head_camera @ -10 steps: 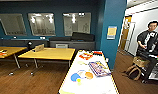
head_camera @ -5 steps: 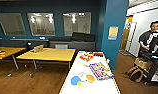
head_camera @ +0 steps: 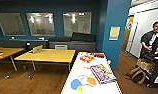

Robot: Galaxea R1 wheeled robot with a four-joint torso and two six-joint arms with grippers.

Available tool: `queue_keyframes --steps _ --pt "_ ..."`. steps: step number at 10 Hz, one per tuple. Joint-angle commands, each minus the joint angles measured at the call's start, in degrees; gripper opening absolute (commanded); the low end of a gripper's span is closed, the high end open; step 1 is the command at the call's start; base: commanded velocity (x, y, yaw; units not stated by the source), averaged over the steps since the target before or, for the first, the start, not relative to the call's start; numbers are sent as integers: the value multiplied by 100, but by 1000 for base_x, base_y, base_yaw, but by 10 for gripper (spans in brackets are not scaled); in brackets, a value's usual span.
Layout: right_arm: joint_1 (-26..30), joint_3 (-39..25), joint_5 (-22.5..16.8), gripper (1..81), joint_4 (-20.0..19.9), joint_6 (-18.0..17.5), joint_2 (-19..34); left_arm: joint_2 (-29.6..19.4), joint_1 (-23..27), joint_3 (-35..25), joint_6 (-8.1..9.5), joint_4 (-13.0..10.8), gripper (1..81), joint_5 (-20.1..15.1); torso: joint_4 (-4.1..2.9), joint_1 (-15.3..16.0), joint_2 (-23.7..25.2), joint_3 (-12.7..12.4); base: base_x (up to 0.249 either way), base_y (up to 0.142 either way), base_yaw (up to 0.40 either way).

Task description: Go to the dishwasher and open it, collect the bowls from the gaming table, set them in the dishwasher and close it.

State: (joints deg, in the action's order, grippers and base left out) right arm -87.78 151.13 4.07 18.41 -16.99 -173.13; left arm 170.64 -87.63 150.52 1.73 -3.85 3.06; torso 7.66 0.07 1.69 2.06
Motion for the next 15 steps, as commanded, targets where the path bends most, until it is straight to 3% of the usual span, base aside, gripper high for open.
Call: queue_keyframes --steps 1,3,5,7,10,13,15 --pt "239 -93 -205 811 -48 -14 56 -21 285 -40 -6 -37 811 -280 0 0 0 0 0 0 0" --pt "204 -436 -126 811 -57 -14 276 -30 285 -57 -6 -28 811 -280 0 9 -6 2 0 0 0" --pt "160 -1503 119 811 -65 -23 994 -65 267 -127 -6 -28 811 -244 0 0 -4 0 0 0 0" --pt "238 -2861 199 811 -101 -137 2016 -91 259 -180 -6 -28 811 -244 0 0 -4 0 0 0 0" --pt "545 -4788 418 811 -101 -575 3741 -83 267 -181 -6 -19 811 -236 0 0 -4 0 0 0 0" --pt "1098 -5838 463 811 -101 -1077 5010 -83 259 -180 -6 -1 811 -236 0 0 -4 0 0 0 0" --pt "1572 -6612 454 811 -101 -1350 5899 -74 267 -180 -6 16 811 -236 0 0 -4 234 0 0 0"
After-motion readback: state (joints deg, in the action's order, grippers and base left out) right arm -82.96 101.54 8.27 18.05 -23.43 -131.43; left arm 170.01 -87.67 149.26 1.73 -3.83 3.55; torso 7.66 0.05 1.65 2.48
